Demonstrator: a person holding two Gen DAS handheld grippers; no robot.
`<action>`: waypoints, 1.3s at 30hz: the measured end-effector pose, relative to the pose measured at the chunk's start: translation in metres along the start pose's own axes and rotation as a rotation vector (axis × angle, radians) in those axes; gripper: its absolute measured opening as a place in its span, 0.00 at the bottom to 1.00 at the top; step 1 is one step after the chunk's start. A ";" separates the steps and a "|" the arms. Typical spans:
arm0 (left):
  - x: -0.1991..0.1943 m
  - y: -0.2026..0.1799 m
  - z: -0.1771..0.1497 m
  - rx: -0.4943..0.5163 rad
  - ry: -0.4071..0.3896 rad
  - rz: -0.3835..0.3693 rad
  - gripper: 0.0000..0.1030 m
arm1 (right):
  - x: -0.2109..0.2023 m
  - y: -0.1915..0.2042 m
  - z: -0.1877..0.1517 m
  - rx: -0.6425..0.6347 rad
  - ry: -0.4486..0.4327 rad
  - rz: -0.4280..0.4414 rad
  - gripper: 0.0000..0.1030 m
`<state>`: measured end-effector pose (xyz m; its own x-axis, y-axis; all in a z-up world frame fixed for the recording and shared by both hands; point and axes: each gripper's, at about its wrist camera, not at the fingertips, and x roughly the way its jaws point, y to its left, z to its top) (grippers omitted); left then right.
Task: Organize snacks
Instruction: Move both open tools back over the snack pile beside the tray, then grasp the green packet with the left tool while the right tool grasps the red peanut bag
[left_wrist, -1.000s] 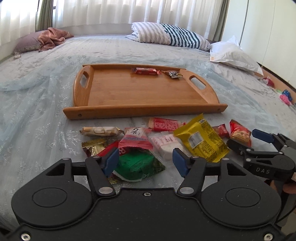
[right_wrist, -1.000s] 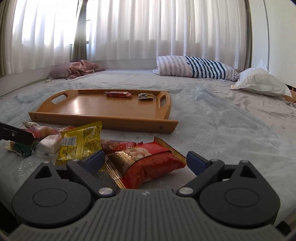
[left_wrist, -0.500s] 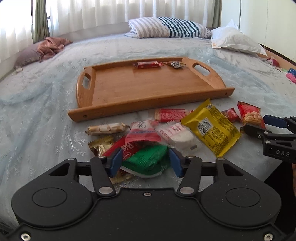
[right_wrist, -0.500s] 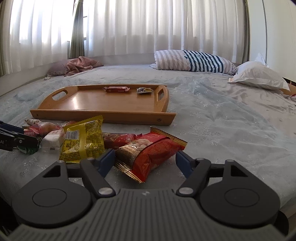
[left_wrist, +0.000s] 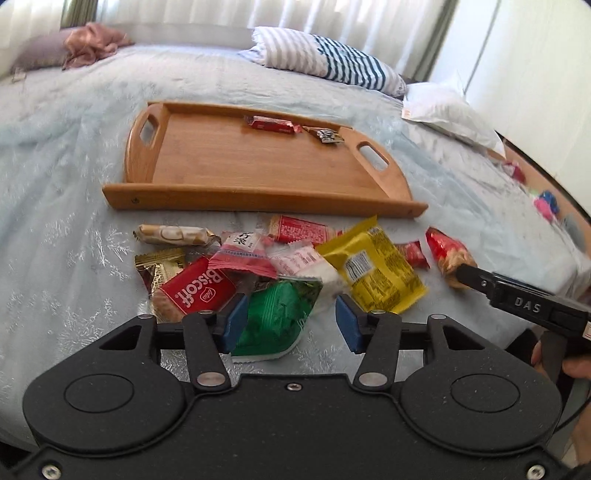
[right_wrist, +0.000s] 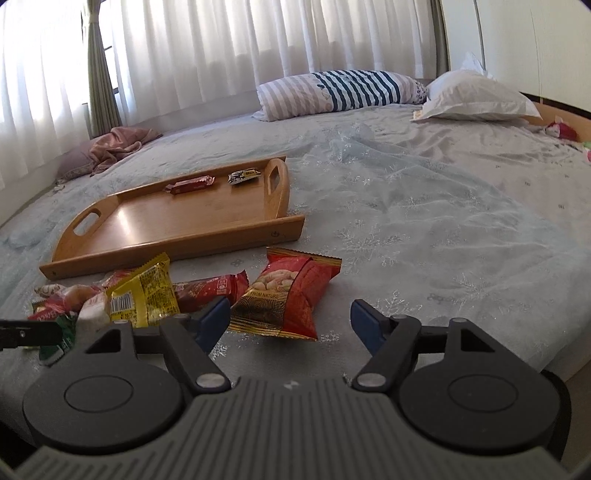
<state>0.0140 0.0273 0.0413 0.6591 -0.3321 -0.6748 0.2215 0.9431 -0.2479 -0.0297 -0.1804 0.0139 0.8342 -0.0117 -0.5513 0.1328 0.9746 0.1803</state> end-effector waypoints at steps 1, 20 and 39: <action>0.001 0.000 0.000 0.003 -0.003 0.016 0.52 | 0.001 -0.001 0.002 0.023 0.002 0.005 0.80; 0.015 0.001 -0.004 -0.072 0.048 -0.013 0.34 | 0.027 0.010 0.001 0.107 0.029 -0.055 0.54; 0.004 -0.034 0.024 -0.040 -0.048 -0.074 0.32 | 0.010 0.015 0.008 0.032 -0.058 -0.060 0.51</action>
<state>0.0262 -0.0055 0.0641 0.6759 -0.3992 -0.6196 0.2427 0.9143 -0.3243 -0.0156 -0.1677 0.0176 0.8537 -0.0842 -0.5139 0.2004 0.9640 0.1750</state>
